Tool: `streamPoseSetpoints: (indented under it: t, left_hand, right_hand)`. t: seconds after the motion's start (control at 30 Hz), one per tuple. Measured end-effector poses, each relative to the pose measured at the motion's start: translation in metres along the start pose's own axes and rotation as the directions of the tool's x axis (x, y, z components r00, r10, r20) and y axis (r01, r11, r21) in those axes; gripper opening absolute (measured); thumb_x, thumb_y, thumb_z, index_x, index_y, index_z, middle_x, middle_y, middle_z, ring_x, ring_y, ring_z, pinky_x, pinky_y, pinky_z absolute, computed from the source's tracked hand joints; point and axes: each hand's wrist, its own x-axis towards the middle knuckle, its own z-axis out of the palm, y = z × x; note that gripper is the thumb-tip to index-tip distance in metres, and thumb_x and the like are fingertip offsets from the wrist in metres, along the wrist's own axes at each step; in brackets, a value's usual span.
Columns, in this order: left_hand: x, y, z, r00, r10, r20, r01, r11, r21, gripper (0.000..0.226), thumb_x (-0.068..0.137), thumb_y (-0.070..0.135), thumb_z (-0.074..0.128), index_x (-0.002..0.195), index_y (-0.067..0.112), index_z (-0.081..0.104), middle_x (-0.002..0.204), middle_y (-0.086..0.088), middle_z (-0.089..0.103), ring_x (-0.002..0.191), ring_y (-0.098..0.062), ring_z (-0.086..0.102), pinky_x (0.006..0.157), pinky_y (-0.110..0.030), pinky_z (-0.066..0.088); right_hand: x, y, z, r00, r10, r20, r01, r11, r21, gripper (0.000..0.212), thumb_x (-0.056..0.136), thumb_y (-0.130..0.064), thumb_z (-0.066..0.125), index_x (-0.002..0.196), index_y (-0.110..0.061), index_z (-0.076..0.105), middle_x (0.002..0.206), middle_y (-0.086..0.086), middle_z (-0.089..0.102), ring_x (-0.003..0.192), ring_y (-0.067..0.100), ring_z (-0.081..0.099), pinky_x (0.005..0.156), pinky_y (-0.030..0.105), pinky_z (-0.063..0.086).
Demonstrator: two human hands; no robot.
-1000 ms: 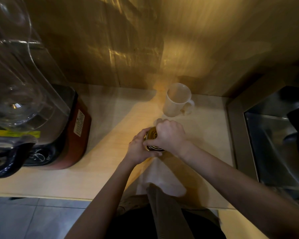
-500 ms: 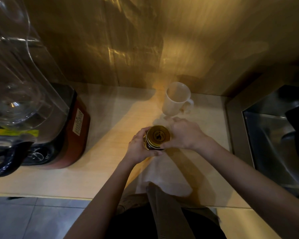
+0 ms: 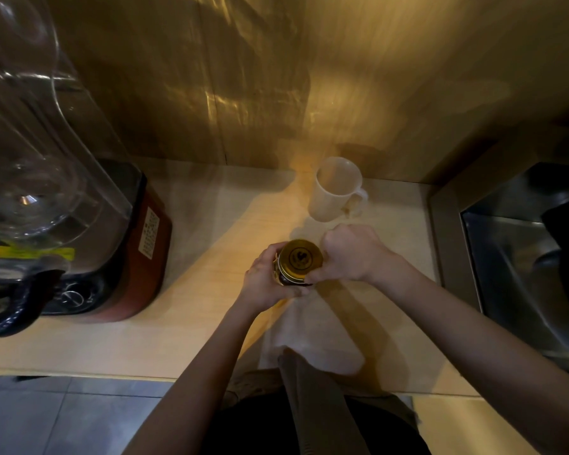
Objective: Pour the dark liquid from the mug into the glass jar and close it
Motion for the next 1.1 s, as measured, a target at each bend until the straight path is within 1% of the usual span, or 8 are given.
streamPoseSetpoints:
  t: [0.07,0.13,0.2,0.3,0.4,0.57,0.77,1.1]
  left_hand:
    - [0.000,0.000,0.000,1.000,-0.002,-0.002,0.002,1.000,-0.005,0.099,0.038,0.059,0.077,0.124,0.029,0.041,0.126,0.001,0.055,0.117,-0.019,0.051,0.097,-0.047,0.045]
    - [-0.001,0.001,0.000,1.000,-0.008,0.000,0.008,1.000,-0.006,0.099,0.037,0.059,0.077,0.125,0.029,0.040,0.126,0.001,0.055,0.118,-0.019,0.051,0.097,-0.047,0.044]
    - [-0.001,0.002,0.000,1.000,-0.012,0.003,0.012,1.000,0.003,0.101,0.038,0.060,0.076,0.126,0.027,0.039,0.126,0.000,0.055,0.117,-0.020,0.051,0.097,-0.047,0.044]
    - [-0.002,0.003,-0.001,1.000,-0.011,0.003,0.011,1.000,0.011,0.099,0.039,0.058,0.076,0.126,0.026,0.040,0.126,0.001,0.055,0.116,-0.019,0.052,0.096,-0.046,0.045]
    - [-0.002,0.005,-0.002,1.000,-0.005,0.015,0.004,1.000,0.020,0.098,0.039,0.058,0.076,0.125,0.027,0.041,0.126,0.002,0.055,0.116,-0.017,0.052,0.097,-0.046,0.045]
    - [-0.003,0.006,-0.002,1.000,-0.007,0.005,0.007,1.000,0.013,0.098,0.037,0.058,0.075,0.124,0.027,0.042,0.123,0.002,0.056,0.113,-0.017,0.053,0.095,-0.044,0.046]
    - [-0.007,0.005,0.003,0.994,0.005,-0.109,-0.005,1.000,0.009,0.091,0.040,0.051,0.082,0.119,0.024,0.046,0.118,0.001,0.060,0.106,-0.016,0.057,0.090,-0.041,0.050]
    - [-0.005,0.004,0.000,1.000,0.030,-0.007,-0.029,0.997,0.075,0.097,0.041,0.062,0.074,0.126,0.026,0.042,0.126,0.002,0.057,0.115,-0.017,0.053,0.096,-0.047,0.046]
  right_hand:
    - [0.002,0.001,0.003,1.000,-0.014,-0.028,0.015,1.000,0.026,0.064,0.071,-0.052,0.071,0.121,-0.017,0.052,0.113,0.006,0.062,0.108,0.027,0.059,0.079,0.032,0.046]
    - [0.006,-0.002,0.012,0.995,-0.102,0.017,0.100,0.993,0.059,0.091,0.071,-0.039,0.076,0.144,-0.026,0.024,0.135,0.007,0.047,0.120,0.029,0.049,0.095,0.040,0.045]
    - [0.010,-0.007,0.017,0.986,-0.166,0.034,0.165,0.986,0.021,0.095,0.075,-0.035,0.074,0.148,-0.029,0.014,0.139,0.008,0.041,0.121,0.030,0.046,0.098,0.042,0.043]
    - [0.010,-0.012,0.015,0.992,-0.124,0.000,0.124,0.992,-0.013,0.077,0.074,-0.047,0.072,0.136,-0.018,0.037,0.122,0.009,0.054,0.108,0.027,0.057,0.083,0.036,0.046]
    - [0.008,-0.010,0.007,1.000,-0.026,-0.016,0.024,0.994,-0.106,0.066,0.064,-0.064,0.071,0.101,-0.013,0.055,0.105,0.006,0.066,0.096,0.023,0.063,0.071,0.030,0.043]
    - [0.010,-0.002,0.020,0.991,-0.136,0.005,0.135,0.987,0.082,0.097,0.065,-0.056,0.075,0.142,-0.018,0.031,0.127,0.007,0.047,0.119,0.027,0.046,0.095,0.038,0.040]
    - [0.011,-0.003,0.029,0.988,-0.111,-0.107,0.133,0.964,0.229,0.074,0.061,-0.048,0.079,0.121,-0.010,0.054,0.107,0.008,0.053,0.103,0.024,0.050,0.084,0.030,0.040]
    - [0.000,-0.009,0.051,0.985,0.036,-0.171,0.027,0.936,0.351,0.087,0.062,-0.054,0.077,0.132,-0.014,0.044,0.121,0.004,0.050,0.116,0.023,0.044,0.096,0.033,0.036]
